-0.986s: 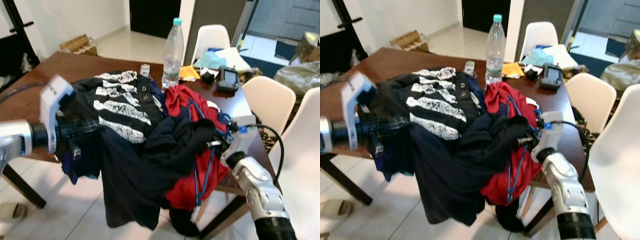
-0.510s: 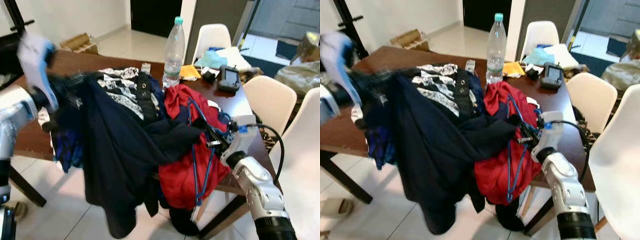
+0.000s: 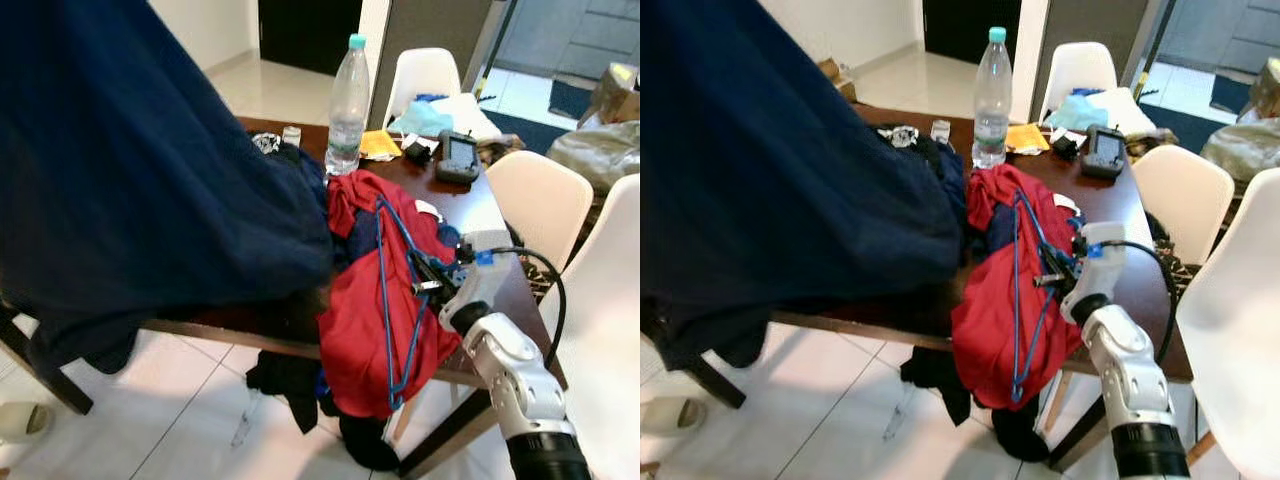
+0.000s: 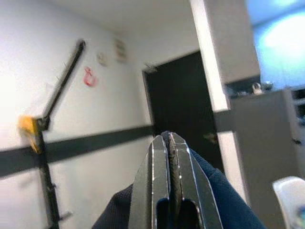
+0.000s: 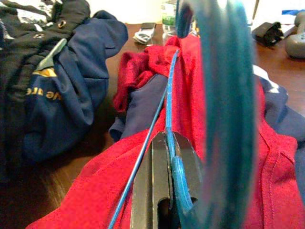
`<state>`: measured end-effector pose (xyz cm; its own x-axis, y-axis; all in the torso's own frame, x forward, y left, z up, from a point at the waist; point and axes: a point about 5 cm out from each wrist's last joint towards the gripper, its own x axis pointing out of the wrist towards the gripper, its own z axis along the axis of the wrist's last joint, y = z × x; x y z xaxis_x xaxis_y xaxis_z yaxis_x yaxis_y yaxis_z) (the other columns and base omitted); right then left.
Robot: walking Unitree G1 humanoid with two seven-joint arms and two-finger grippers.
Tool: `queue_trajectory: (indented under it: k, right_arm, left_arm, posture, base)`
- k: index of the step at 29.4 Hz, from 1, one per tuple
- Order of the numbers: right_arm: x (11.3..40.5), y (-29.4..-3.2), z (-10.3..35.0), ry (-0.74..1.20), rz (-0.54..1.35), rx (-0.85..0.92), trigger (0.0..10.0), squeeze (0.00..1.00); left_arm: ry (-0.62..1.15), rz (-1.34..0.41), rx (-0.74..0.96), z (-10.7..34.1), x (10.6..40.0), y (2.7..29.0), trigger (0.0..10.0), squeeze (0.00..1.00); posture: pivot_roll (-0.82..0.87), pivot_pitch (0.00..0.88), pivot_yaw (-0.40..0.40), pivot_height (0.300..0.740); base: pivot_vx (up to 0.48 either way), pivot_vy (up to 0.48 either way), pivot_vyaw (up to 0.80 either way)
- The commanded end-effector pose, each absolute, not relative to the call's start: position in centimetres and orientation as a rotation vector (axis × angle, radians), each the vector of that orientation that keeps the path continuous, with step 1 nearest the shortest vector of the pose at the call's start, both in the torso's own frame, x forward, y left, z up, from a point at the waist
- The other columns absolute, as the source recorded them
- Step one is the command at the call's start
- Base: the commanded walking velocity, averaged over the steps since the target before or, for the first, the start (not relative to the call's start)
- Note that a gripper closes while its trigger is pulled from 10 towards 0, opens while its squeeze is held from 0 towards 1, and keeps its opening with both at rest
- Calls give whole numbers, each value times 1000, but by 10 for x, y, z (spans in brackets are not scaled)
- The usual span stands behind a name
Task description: Hang hanger
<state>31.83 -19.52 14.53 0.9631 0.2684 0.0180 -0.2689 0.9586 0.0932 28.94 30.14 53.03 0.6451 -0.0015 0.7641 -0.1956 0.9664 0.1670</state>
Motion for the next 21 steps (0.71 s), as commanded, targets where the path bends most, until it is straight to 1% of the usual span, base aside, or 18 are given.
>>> queue_trajectory:
  k: [1, 2, 6, 7, 8, 9, 11, 13, 21]
  right_arm:
    - [318, -195, 143, -3, 264, 101, 10000, 0]
    - [318, -195, 142, -4, 265, 103, 10000, 0]
    - [318, -194, 142, -3, 266, 104, 10000, 0]
    - [318, -194, 142, -2, 267, 104, 10000, 0]
    - [318, -194, 142, -2, 267, 104, 10000, 0]
    - [319, -194, 142, -2, 268, 104, 10000, 0]
    - [319, -193, 142, -3, 271, 103, 10000, 0]
    - [319, -193, 142, -2, 271, 102, 10000, 0]
    - [318, -194, 142, -3, 267, 101, 10000, 0]
  left_arm:
    - [-918, 273, 264, 550, 268, 322, 10000, 0]
    - [-917, 320, 252, 554, 264, 328, 10000, 0]
    - [-906, 286, 265, 555, 266, 326, 10000, 0]
    - [-894, 238, 274, 555, 271, 321, 10000, 0]
    - [-894, 238, 274, 555, 271, 321, 10000, 0]
    - [-889, 176, 283, 554, 276, 313, 10000, 0]
    - [-877, 84, 325, 554, 285, 299, 10000, 0]
    - [-888, 49, 338, 557, 285, 292, 10000, 0]
    - [-917, 54, 341, 565, 283, 289, 10000, 0]
  posture:
    - [141, 61, -22, 740]
    - [141, 61, -22, 740]
    - [142, 61, -23, 740]
    - [141, 62, -27, 740]
    - [141, 62, -27, 740]
    - [140, 62, -30, 740]
    - [139, 62, -30, 740]
    - [138, 59, -28, 740]
    - [136, 55, -24, 740]
  base:
    - [0, 0, 0]
    - [0, 0, 0]
    - [0, 0, 0]
    - [0, 0, 0]
    - [0, 0, 0]
    - [0, 0, 0]
    - [418, 124, 0]
    - [442, 0, 0]
    - [452, 0, 0]
